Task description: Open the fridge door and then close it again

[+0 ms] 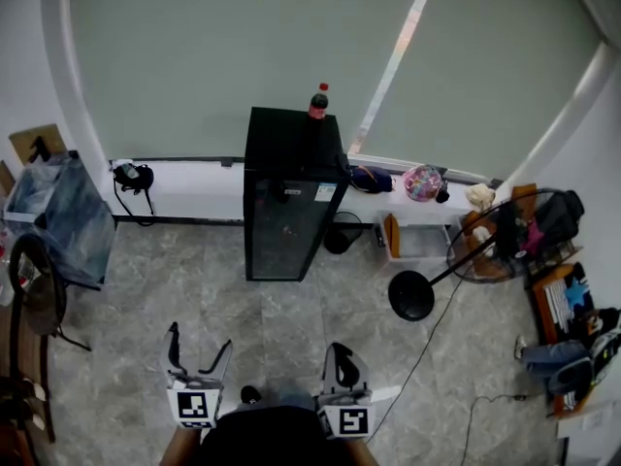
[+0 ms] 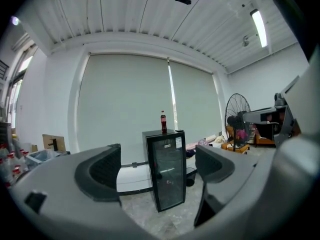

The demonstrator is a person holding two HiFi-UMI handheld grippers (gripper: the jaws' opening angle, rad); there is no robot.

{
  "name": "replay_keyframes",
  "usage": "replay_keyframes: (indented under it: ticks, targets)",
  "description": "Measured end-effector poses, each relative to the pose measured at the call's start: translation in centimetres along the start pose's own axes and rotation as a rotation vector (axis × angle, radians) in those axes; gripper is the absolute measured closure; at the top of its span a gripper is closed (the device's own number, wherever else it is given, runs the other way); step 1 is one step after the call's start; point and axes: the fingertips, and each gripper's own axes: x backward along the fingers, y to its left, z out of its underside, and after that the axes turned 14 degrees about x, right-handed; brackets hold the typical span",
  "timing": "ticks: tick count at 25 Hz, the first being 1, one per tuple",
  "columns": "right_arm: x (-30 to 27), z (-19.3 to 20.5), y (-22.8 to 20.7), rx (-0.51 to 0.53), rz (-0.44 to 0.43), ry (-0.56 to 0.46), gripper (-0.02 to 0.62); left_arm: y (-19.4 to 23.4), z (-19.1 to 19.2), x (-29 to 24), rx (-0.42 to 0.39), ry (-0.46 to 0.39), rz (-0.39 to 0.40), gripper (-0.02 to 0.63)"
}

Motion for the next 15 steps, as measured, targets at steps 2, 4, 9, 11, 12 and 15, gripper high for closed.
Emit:
replay_keyframes:
  ticks: [2,4,9,11,12,15]
  targets:
    - [-0.3,0.0,0.5,-0.006,0.004,0.005,0.592,0.8,0.6,0.1,-0.004,-0.001,0.002,0.155]
    - [-0.7,0.1,1.0,-0.005,0.0,0.01,0.592,1.5,0.8,0.0,0.003,-0.001,-0.003,0.155]
    - [-2.7,-0.3,1.6,-0.007,-0.017,-0.01,0.592,2.5,0.4,-1.0,0.025,0.013,-0.015,0.155]
    - [-3.8,-0.3,1.8,-0.012,-0.025,-0.02,0.592,2.9,0.3,-1.5,0.021,0.024,-0.024,0.155]
    - [-4.3,-0.2,1.7,-0.012,-0.028,-0.022,0.592,3.1,0.5,-1.9,0.016,0.023,-0.028,0.155]
    - [-5.9,0.3,1.3,-0.014,-0.037,-0.014,0.592,3.4,0.4,-3.2,0.013,0.02,-0.038,0.155]
